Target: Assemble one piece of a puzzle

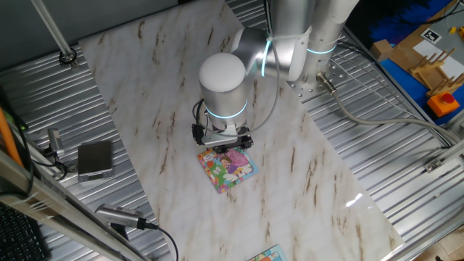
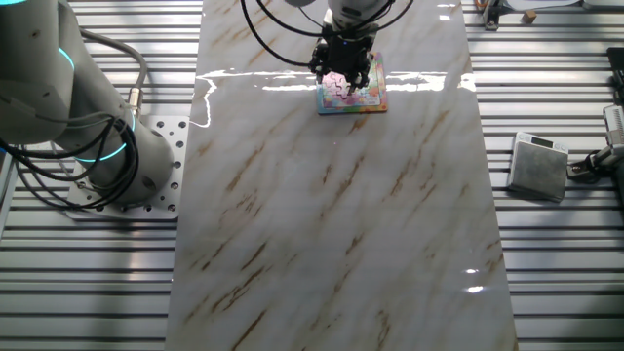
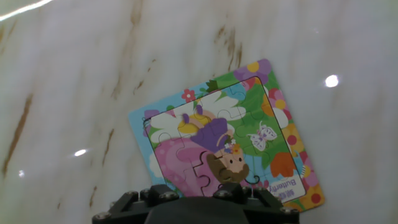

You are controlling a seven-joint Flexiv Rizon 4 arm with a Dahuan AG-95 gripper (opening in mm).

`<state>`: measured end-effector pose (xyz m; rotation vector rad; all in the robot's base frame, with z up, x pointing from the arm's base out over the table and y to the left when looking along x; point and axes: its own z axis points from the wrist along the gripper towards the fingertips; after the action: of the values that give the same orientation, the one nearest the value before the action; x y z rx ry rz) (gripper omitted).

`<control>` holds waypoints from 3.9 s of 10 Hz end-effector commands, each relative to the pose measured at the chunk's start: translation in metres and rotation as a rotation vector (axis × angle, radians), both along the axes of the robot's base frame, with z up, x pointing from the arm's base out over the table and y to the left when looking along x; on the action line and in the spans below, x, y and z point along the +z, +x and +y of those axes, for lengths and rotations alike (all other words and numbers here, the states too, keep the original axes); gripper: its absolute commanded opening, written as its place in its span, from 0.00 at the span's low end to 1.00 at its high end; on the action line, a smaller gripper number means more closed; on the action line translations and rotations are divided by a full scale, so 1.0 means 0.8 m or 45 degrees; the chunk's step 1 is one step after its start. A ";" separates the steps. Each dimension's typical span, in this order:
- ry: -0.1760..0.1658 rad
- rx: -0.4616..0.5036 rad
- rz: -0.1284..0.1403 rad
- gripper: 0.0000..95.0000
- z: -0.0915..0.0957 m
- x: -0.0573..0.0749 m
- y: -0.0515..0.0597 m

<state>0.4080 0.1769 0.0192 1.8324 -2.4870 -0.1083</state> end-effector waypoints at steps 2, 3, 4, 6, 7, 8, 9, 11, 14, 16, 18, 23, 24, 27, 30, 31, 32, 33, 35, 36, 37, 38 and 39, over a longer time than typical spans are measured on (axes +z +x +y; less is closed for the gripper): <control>-0.001 0.005 -0.003 0.60 0.001 -0.003 -0.001; -0.001 0.005 -0.004 0.60 0.001 -0.004 -0.002; 0.000 0.006 -0.006 0.60 0.002 -0.006 -0.003; 0.004 0.004 -0.017 0.60 0.009 -0.015 -0.008; 0.004 0.005 -0.028 0.60 0.011 -0.018 -0.008; 0.007 0.012 -0.033 0.80 0.012 -0.018 -0.008; 0.008 0.013 -0.030 0.80 0.013 -0.018 -0.008; 0.005 0.013 -0.025 0.80 0.013 -0.015 -0.008; 0.004 0.008 -0.020 0.60 0.012 -0.008 -0.008; 0.008 0.006 -0.017 0.60 0.012 -0.007 -0.008; 0.009 0.004 -0.016 0.60 0.011 -0.005 -0.008; 0.005 -0.009 0.002 0.60 0.011 0.015 0.003; 0.003 -0.010 0.005 0.60 0.012 0.017 0.006; -0.001 -0.023 0.010 0.60 0.016 0.020 0.021; -0.001 -0.022 0.013 0.60 0.017 0.018 0.027; -0.002 -0.022 0.013 0.60 0.017 0.017 0.028; 0.000 -0.021 0.013 0.60 0.016 0.015 0.030; -0.002 -0.016 0.013 0.60 0.014 0.014 0.031; -0.005 -0.018 0.008 0.60 0.014 0.014 0.030; -0.007 -0.020 0.003 0.60 0.014 0.014 0.030; -0.009 -0.025 0.004 0.60 0.014 0.014 0.030; -0.021 -0.024 0.004 0.60 0.014 0.014 0.029; -0.008 -0.057 0.005 0.60 0.014 0.014 0.029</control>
<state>0.4310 0.1883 0.0311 1.7801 -2.5095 -0.0843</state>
